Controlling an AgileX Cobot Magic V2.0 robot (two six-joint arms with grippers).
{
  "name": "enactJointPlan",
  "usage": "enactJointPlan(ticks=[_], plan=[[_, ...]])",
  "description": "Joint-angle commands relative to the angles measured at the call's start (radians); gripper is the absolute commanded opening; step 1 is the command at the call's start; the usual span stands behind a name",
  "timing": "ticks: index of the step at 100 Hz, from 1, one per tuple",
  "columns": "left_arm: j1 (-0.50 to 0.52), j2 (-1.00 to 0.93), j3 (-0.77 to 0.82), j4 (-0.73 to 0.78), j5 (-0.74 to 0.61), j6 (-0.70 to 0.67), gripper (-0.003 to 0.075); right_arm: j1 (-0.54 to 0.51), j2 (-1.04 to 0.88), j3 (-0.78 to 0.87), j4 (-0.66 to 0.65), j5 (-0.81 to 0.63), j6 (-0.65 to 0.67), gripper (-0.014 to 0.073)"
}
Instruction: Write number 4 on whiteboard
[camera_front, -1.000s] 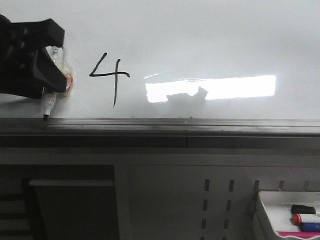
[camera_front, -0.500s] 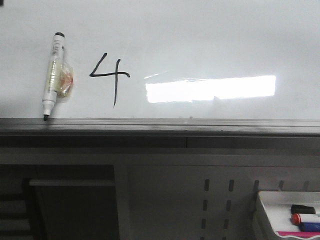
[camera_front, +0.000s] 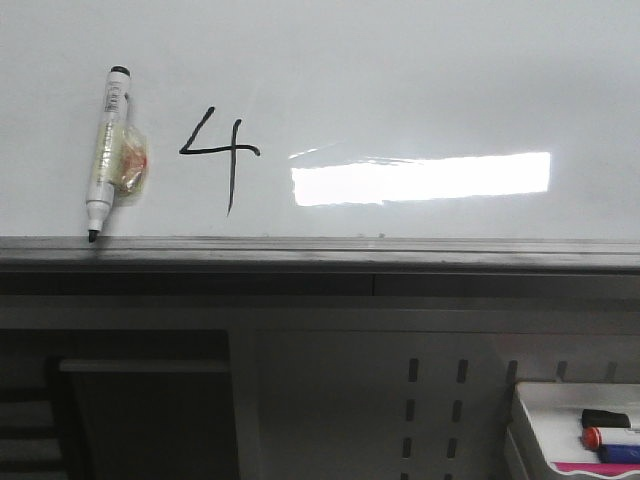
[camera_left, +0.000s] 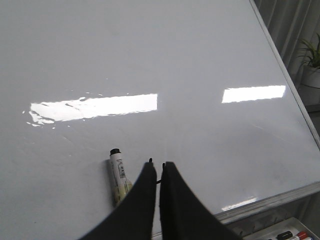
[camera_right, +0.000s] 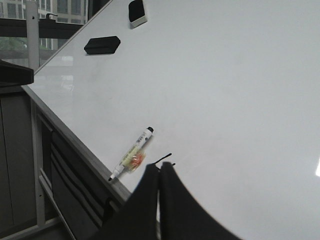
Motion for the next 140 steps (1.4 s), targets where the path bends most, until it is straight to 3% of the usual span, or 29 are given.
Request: enactJointPlan(ticks=[1, 28, 94, 106, 140], plan=[[-0.006, -0.056, 0.013, -0.004, -0.064, 0.012, -0.0020, -0.007, -0.059, 0.063, -0.005, -0.097, 0.000, -0.0064], [-0.006, -0.114, 0.031, -0.052, -0.059, 0.012, -0.0020, -0.007, -0.131, 0.185, -0.005, -0.086, 0.000, -0.0064], [0.008, -0.108, 0.049, -0.028, -0.059, 0.012, -0.0020, -0.007, -0.131, 0.189, -0.005, -0.087, 0.000, -0.0064], [0.075, -0.108, 0.106, 0.066, -0.059, 0.012, -0.0020, -0.007, -0.131, 0.189, -0.005, -0.087, 0.000, -0.0064], [0.400, -0.256, 0.323, 0.259, -0.063, 0.008, -0.0020, -0.007, -0.131, 0.189, -0.005, -0.087, 0.000, -0.0064]])
